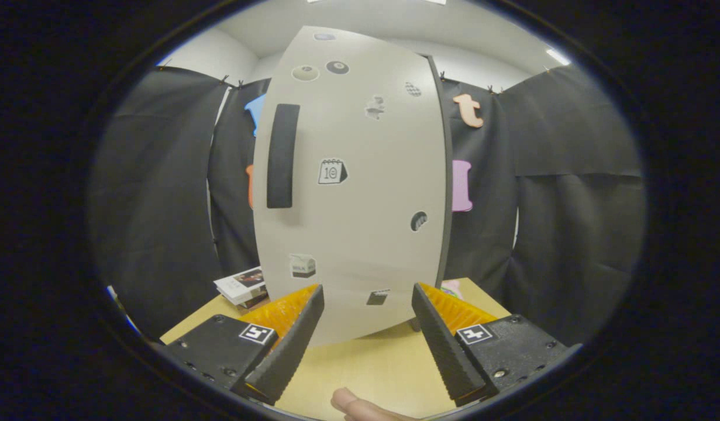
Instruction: Open the shoe cabinet door, grab the shoes and put them into the shoe cabinet, then close the shoe cabinet door.
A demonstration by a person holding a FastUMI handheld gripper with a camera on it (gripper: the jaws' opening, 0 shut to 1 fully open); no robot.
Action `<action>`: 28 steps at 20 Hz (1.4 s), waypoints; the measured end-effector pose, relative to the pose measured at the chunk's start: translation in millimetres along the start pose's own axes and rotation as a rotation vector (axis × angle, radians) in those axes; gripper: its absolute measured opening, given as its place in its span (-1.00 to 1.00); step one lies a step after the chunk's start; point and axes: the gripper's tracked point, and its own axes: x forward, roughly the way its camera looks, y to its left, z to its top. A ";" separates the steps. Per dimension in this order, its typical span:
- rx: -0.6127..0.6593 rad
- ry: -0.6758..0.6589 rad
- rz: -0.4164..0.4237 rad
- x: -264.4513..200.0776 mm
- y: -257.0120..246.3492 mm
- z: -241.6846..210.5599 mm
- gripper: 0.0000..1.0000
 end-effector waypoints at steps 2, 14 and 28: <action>-0.005 -0.018 -0.012 -18.0 -9.9 -3.2 0.96; -0.003 -0.168 -0.037 -95.5 -48.4 28.4 0.96; -0.019 -0.263 0.049 -143.1 -43.0 42.2 0.96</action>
